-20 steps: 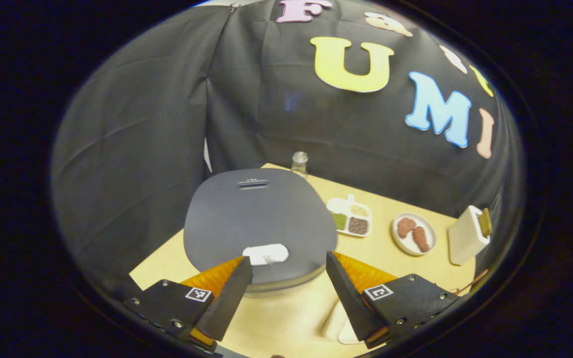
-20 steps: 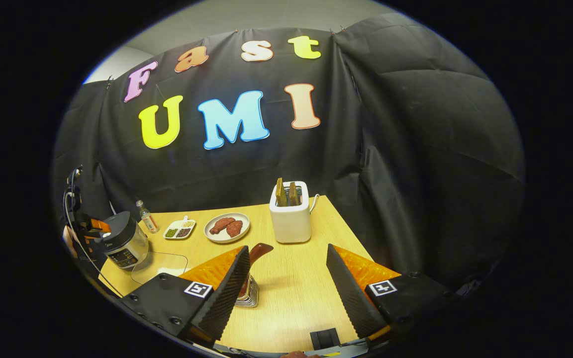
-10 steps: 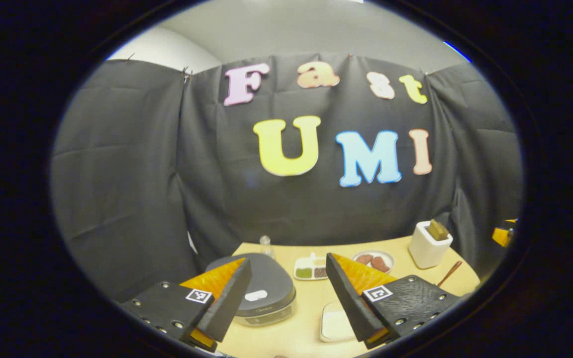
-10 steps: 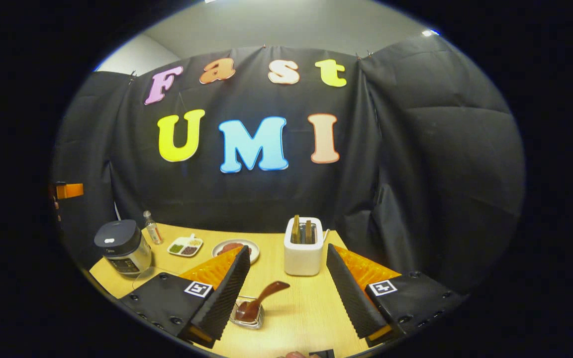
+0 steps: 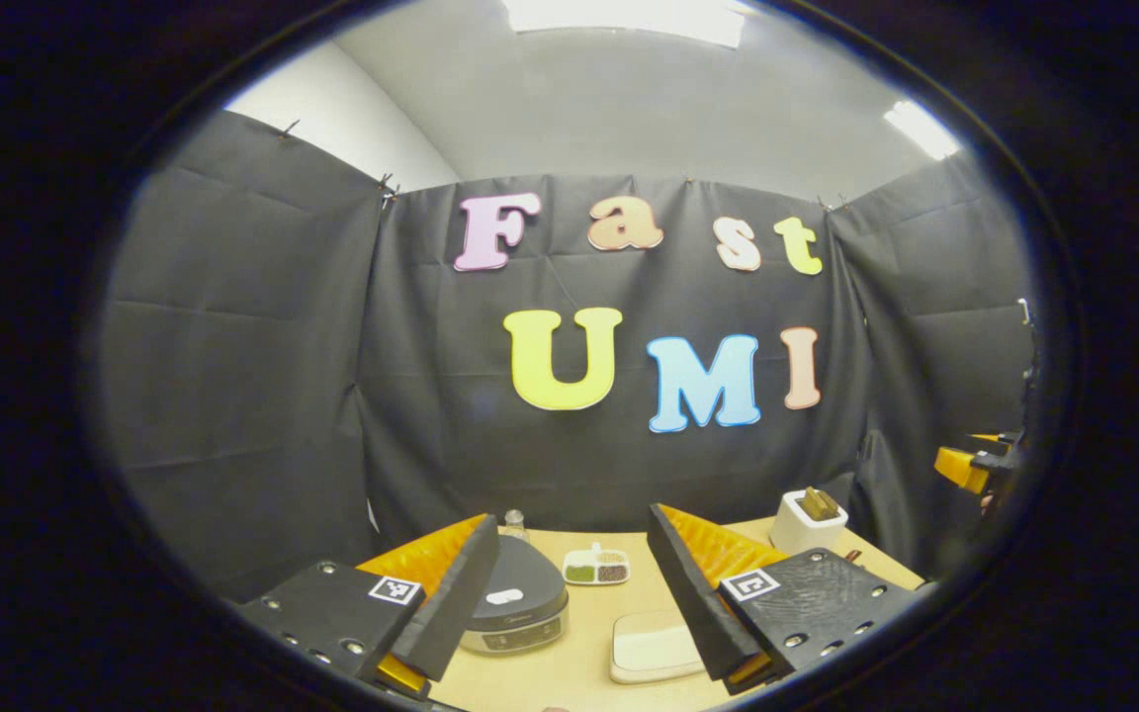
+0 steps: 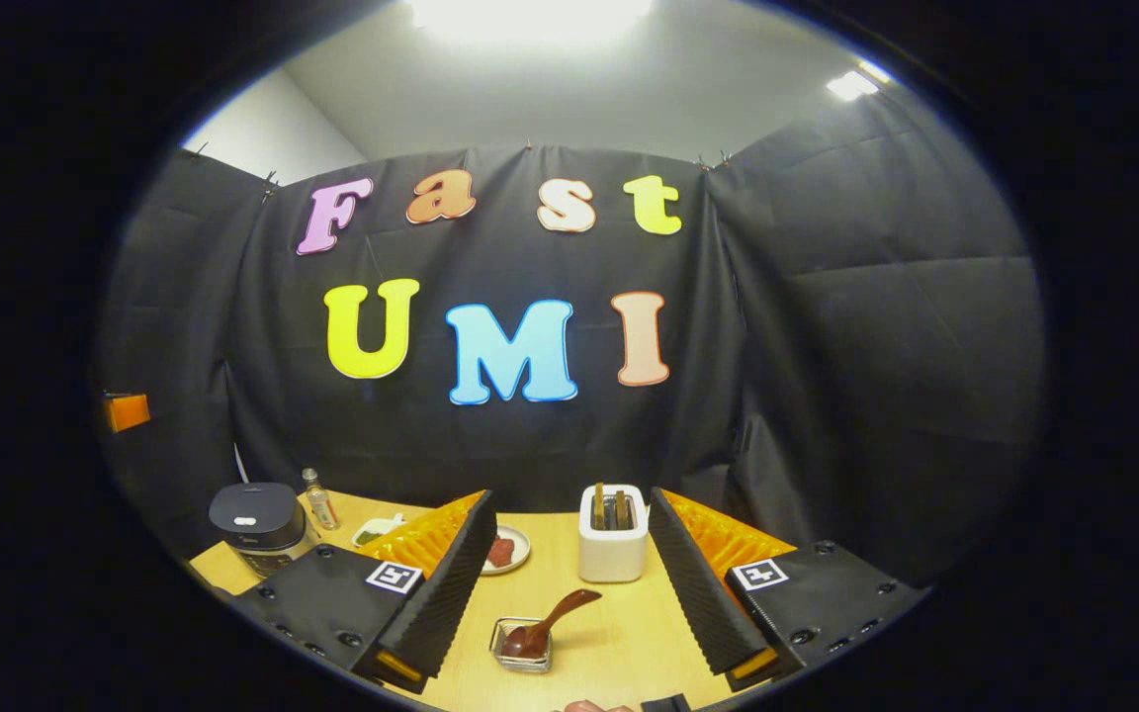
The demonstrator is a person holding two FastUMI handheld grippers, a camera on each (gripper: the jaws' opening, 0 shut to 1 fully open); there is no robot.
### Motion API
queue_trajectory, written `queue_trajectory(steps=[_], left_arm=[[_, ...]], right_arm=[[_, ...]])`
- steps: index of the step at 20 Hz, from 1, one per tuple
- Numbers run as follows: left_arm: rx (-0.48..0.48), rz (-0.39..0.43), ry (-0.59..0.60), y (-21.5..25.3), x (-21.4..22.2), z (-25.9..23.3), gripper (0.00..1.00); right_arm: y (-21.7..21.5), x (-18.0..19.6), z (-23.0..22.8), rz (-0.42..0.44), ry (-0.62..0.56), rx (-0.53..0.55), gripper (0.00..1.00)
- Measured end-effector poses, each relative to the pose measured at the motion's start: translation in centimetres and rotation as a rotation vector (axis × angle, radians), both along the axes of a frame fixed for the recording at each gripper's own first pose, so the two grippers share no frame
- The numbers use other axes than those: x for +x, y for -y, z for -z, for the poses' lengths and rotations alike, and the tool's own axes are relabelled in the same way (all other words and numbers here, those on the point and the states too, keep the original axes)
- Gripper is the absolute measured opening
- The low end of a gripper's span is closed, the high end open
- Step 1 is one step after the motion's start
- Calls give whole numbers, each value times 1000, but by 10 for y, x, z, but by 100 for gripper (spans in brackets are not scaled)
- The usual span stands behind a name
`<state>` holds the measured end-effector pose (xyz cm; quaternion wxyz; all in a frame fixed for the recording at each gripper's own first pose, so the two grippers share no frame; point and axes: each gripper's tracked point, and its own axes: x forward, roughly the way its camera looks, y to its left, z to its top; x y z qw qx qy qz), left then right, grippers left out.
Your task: Close the left gripper, press the button to open the rice cooker; take a wooden spoon from the chopstick holder with the right hand, scoop a spoonful of rice and pour it into the rice cooker, then put the wooden spoon back into the chopstick holder.
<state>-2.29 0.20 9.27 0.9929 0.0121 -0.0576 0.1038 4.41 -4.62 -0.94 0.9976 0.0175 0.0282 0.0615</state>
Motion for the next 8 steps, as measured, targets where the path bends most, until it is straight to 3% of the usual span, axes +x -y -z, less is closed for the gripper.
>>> queue_trajectory(steps=[3, 8], left_arm=[[-59, 13, -56, -2, -12, 31, 96], [-87, -18, -55, -28, -20, 31, 94]], right_arm=[[4, -8, 22, 9, -70, 2, 98], [-5, -5, 10, 10, -68, 21, 98]])
